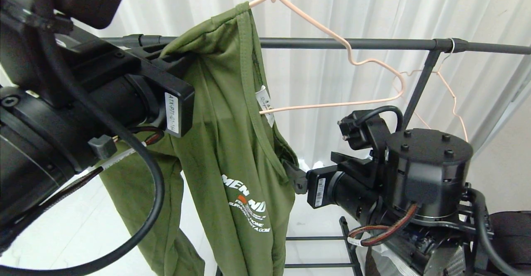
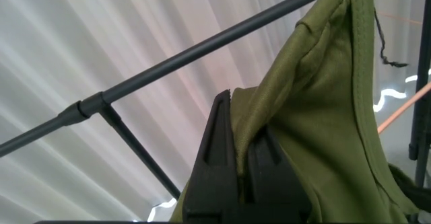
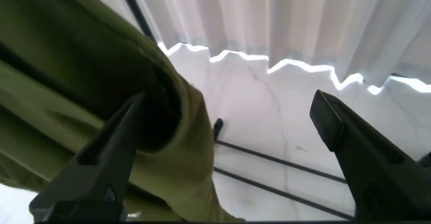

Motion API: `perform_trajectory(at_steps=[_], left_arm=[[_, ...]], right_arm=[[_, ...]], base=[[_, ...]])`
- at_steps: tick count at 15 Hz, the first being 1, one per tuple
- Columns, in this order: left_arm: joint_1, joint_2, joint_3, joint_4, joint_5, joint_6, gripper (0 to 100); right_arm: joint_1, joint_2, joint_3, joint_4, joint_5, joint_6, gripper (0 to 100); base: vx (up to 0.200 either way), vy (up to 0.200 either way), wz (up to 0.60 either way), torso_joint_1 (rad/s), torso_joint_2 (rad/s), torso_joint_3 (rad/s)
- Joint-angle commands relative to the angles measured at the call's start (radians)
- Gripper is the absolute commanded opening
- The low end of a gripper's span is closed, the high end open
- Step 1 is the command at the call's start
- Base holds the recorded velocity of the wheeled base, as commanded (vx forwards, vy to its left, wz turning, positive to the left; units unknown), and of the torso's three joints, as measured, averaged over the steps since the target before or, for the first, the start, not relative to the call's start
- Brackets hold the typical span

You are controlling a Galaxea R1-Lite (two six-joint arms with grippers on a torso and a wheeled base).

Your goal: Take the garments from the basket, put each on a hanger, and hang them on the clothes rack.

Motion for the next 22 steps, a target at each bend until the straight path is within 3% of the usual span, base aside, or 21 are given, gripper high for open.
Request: perform_trajectory(at_steps=[1,7,13,17,19,22], left_arm=[[0.0,-0.002,0.0,0.0,0.001,-0.001,0],[0.017,-0.007,0.033,0.0,0.005,0.002,0],[0.052,-0.034,0.18,-0.061,0.007,0.01,0],[0.051,-0.044,0.25,-0.074,0.007,0.01,0],[0.051,-0.042,0.304,-0.074,0.007,0.01,0],[0.051,-0.036,0.382,-0.074,0.007,0.01,0]], right_arm=[[0.0,0.006,0.036,0.001,-0.007,-0.001,100],[-0.055,-0.081,0.2,0.008,-0.056,-0.009,100],[-0.311,-0.269,0.363,0.008,-0.048,-0.15,100],[-0.382,-0.345,0.36,0.008,-0.027,-0.2,100],[-0.377,-0.399,0.357,0.018,-0.027,-0.243,100],[-0.354,-0.502,0.303,0.126,-0.021,-0.283,100]], base=[[0.0,0.0,0.0,0.0,0.0,0.0],[0.0,0.0,0.0,0.0,0.0,0.0],[0.0,0.0,0.0,0.0,0.0,0.0],[0.0,0.0,0.0,0.0,0.0,0.0],[0.0,0.0,0.0,0.0,0.0,0.0],[0.0,0.0,0.0,0.0,0.0,0.0]])
